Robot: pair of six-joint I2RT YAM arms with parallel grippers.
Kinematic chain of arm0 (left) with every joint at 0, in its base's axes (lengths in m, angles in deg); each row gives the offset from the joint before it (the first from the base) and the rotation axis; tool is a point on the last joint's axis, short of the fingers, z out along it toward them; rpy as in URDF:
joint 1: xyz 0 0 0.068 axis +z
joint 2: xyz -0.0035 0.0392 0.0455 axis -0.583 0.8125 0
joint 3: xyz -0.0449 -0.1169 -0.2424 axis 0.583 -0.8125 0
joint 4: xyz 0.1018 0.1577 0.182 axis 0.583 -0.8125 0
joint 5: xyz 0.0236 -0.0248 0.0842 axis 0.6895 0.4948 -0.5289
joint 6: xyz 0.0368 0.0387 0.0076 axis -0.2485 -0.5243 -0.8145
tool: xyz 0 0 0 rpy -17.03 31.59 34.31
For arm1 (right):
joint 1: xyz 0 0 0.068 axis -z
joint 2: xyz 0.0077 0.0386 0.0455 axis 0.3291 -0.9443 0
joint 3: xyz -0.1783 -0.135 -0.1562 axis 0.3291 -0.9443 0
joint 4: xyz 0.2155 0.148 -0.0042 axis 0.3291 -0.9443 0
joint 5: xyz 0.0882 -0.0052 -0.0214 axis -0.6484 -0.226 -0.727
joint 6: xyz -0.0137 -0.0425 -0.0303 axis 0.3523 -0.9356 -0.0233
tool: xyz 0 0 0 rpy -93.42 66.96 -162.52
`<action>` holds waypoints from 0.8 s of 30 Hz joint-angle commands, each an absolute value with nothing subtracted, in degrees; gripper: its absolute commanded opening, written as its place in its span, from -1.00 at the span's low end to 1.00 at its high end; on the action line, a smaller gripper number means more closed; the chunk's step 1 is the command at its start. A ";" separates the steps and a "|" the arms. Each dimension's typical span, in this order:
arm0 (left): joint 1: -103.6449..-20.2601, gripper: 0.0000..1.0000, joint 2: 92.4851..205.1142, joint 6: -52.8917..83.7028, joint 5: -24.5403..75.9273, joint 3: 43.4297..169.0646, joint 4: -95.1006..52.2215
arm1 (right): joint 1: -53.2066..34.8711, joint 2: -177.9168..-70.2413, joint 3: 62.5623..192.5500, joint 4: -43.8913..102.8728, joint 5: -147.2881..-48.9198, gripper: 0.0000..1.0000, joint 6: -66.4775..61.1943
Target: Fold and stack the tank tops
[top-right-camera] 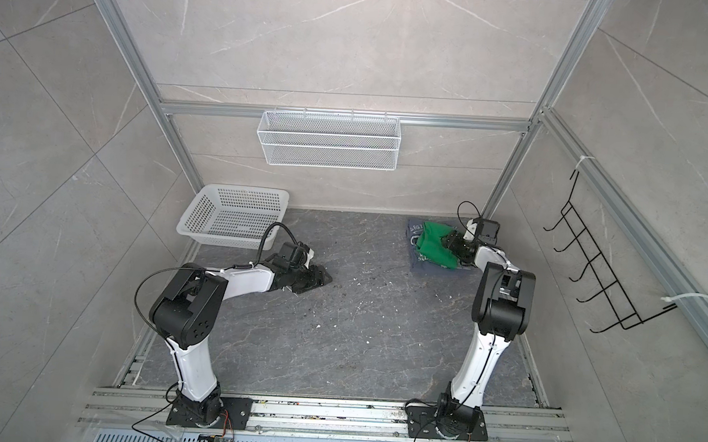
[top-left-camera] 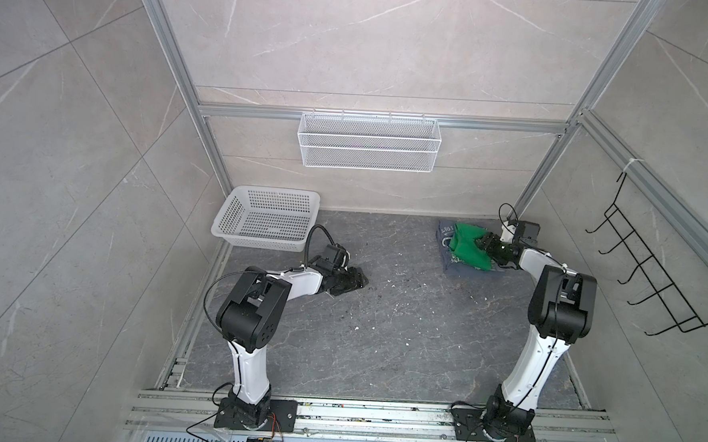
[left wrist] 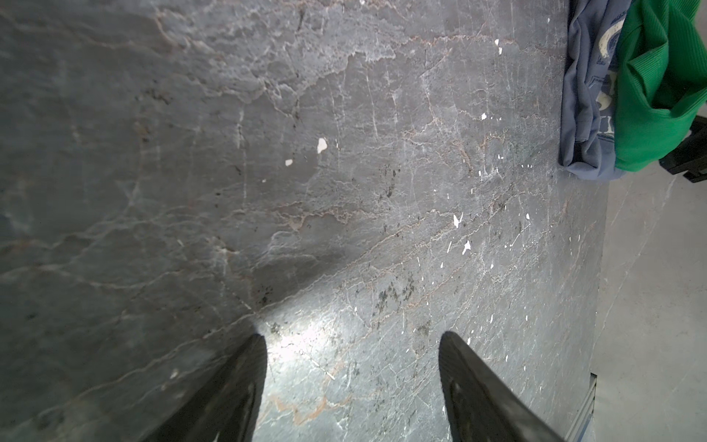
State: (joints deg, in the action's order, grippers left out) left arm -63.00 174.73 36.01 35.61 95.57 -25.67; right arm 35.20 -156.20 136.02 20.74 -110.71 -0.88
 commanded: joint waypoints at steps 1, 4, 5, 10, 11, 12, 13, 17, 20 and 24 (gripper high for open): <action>-62.91 0.49 173.77 34.40 34.00 95.42 -30.33 | 35.30 -154.71 136.88 16.98 -106.18 0.44 -2.14; -62.92 0.48 173.38 34.12 33.55 95.42 -30.67 | 35.30 -152.48 136.21 16.58 -105.98 0.52 -2.24; -62.87 0.49 173.02 34.06 33.47 95.31 -30.67 | 35.29 -151.18 135.48 16.86 -106.42 0.62 -2.27; -62.90 0.51 168.48 31.70 30.06 93.42 -31.35 | 35.30 -144.20 129.45 18.89 -107.47 0.81 -1.57; -62.91 0.52 166.78 30.74 28.72 92.53 -31.41 | 35.30 -142.58 127.65 19.68 -107.46 0.83 -1.29; -62.84 0.53 165.17 29.92 27.32 91.71 -31.55 | 35.26 -140.81 125.60 20.57 -107.55 0.83 -0.87; -62.86 0.55 162.91 28.94 25.45 90.57 -31.55 | 34.95 -138.63 123.19 21.44 -107.36 0.84 -0.59; -62.89 0.67 152.53 25.08 16.18 85.27 -31.66 | 30.92 -128.98 113.15 24.04 -101.92 0.91 -1.93; -62.91 0.84 144.01 22.56 5.51 81.43 -32.44 | 24.32 -120.68 104.19 27.41 -93.02 0.99 -4.60; -62.90 0.99 134.27 19.02 -13.15 75.46 -31.11 | 18.65 -113.73 91.74 38.23 -87.08 0.99 -7.82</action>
